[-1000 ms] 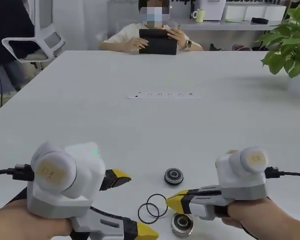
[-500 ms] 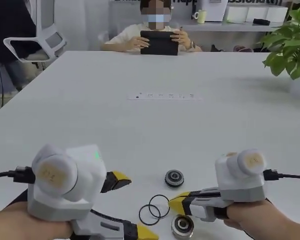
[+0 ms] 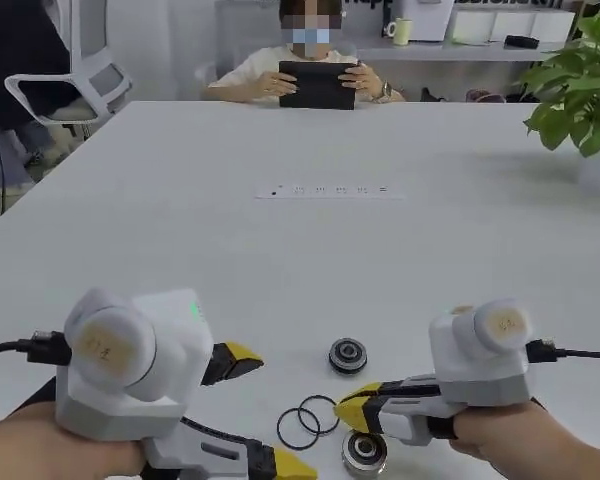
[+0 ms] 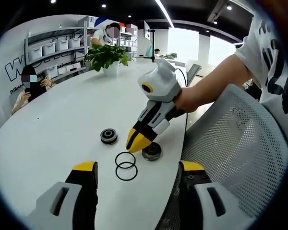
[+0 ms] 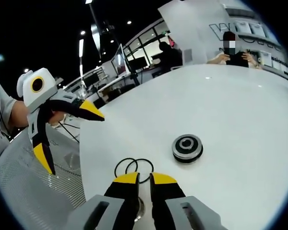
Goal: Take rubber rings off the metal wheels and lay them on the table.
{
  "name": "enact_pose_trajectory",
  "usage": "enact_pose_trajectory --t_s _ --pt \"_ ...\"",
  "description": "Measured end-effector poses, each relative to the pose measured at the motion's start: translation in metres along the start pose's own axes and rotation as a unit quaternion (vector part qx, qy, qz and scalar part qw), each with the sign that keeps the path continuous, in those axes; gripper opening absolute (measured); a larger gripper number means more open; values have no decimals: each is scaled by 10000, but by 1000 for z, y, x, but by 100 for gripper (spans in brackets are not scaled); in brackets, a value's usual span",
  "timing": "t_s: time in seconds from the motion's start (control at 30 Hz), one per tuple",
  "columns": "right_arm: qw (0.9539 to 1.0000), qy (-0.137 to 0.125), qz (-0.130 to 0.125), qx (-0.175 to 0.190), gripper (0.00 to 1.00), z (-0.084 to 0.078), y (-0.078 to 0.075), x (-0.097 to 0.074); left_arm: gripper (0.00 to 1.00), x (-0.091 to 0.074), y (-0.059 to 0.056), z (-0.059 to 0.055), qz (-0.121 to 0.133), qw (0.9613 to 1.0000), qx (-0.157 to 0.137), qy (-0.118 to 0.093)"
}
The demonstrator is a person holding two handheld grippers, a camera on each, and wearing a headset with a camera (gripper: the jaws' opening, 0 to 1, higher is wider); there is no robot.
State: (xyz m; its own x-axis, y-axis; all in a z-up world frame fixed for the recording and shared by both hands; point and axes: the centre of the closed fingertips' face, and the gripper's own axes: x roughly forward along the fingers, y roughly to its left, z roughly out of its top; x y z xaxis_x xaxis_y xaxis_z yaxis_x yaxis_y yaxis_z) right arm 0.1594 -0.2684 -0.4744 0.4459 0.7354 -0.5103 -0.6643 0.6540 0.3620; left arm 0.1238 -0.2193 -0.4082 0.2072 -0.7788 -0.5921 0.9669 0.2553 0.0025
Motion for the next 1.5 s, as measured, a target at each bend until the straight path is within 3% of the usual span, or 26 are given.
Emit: enact_pose_trajectory --t_s 0.33,0.9,1.5 --pt "9998 -200 -18 -18 9 10 1 -4 66 -2 4 3 49 10000 -14 -31" --pt "9979 -503 -292 -301 21 25 -10 -17 64 0 20 10 144 9998 -60 -76" --pt "9947 -456 -584 -711 28 28 -25 -27 60 14 39 16 153 9999 -60 -40"
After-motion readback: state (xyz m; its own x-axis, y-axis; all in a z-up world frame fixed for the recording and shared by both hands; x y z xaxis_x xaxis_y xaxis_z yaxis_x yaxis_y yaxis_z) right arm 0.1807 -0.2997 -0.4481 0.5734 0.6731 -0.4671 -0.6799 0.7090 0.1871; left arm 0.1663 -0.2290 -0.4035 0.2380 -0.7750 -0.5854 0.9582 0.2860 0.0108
